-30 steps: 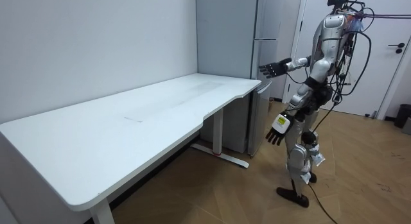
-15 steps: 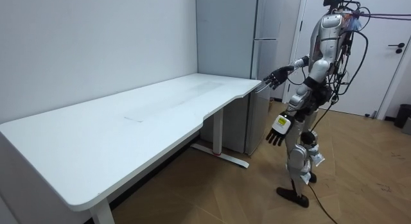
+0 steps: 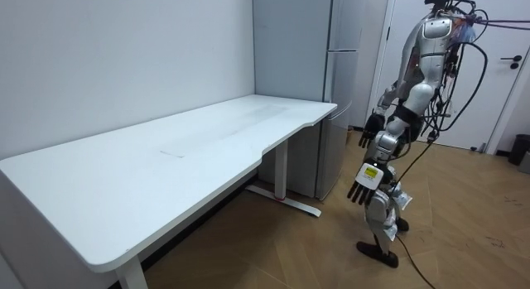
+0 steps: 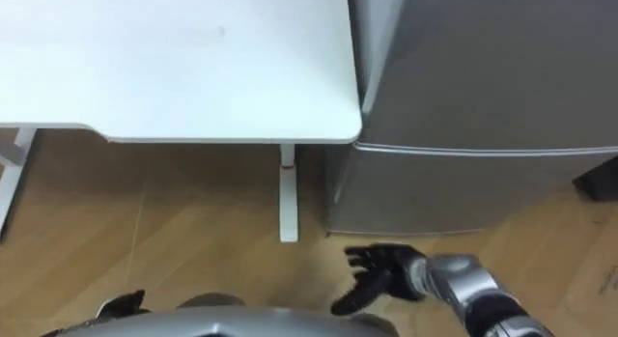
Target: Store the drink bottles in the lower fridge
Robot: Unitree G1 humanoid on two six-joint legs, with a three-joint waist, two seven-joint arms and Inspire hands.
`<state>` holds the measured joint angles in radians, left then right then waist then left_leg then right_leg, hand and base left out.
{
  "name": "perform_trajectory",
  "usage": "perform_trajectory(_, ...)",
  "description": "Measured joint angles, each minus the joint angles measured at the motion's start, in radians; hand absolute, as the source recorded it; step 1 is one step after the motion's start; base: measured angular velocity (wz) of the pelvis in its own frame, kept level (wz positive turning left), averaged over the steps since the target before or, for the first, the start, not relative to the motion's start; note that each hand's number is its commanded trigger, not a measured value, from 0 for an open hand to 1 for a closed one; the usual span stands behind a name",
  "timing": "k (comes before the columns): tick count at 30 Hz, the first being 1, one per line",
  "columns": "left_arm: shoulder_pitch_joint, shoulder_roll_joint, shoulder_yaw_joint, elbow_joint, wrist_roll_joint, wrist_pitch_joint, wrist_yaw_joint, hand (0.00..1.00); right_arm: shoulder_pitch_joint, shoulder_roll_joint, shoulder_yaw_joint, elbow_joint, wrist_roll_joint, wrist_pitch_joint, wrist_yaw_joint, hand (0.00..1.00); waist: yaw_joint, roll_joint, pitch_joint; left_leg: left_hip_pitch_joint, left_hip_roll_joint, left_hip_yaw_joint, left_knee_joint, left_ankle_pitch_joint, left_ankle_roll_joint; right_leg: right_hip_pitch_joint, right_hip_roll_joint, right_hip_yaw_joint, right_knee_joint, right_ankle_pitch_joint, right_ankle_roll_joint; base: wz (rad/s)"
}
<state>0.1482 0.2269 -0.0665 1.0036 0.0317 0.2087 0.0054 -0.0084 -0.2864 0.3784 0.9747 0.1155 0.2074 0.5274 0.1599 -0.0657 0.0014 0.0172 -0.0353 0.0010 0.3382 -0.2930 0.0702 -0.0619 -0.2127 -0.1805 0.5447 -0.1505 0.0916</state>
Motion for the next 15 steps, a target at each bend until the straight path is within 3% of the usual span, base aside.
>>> perform_trajectory(2, 0.009, 0.001, 0.024, -0.002, 0.003, -0.002, 0.005, 0.00, 0.025, 0.030, -0.076, 0.031, 0.013, -0.013, -0.033, 0.00, -0.023, 0.002, 0.0007, 0.007, 0.002, -0.046, 0.010, -0.003, 0.011, 0.021, 0.024, 0.038, -0.015, 0.019, -0.013, 0.68)
perform_trajectory(4, 0.015, 0.001, 0.043, -0.002, 0.017, -0.012, 0.014, 0.00, 0.042, 0.053, -0.139, 0.083, 0.043, -0.042, -0.065, 0.00, -0.059, 0.008, 0.0015, -0.004, -0.004, -0.115, 0.028, -0.004, 0.021, 0.057, 0.109, 0.089, -0.126, -0.001, -0.015, 0.81)
perform_trajectory(6, 0.028, -0.009, 0.069, -0.002, 0.010, -0.020, 0.029, 0.00, 0.048, 0.060, -0.180, 0.127, 0.070, -0.055, -0.098, 0.00, -0.066, 0.011, 0.0012, -0.003, -0.021, -0.126, 0.020, 0.001, 0.028, 0.088, 0.140, 0.095, -0.221, -0.015, -0.028, 0.39)
perform_trajectory(10, 0.064, -0.020, 0.144, -0.002, 0.003, -0.038, 0.066, 0.00, 0.062, 0.084, -0.262, 0.212, 0.079, -0.086, -0.145, 0.00, -0.078, 0.022, 0.0065, 0.027, -0.032, -0.138, -0.012, 0.002, 0.031, 0.167, 0.139, 0.114, -0.322, -0.015, -0.027, 0.07)
perform_trajectory(15, 0.091, -0.050, 0.208, -0.001, 0.048, -0.055, 0.075, 0.00, 0.084, 0.086, -0.342, 0.281, 0.144, -0.096, -0.179, 0.00, -0.081, 0.024, 0.0064, 0.039, -0.031, -0.144, -0.033, -0.001, 0.018, 0.201, 0.148, 0.107, -0.380, -0.017, -0.025, 0.06)
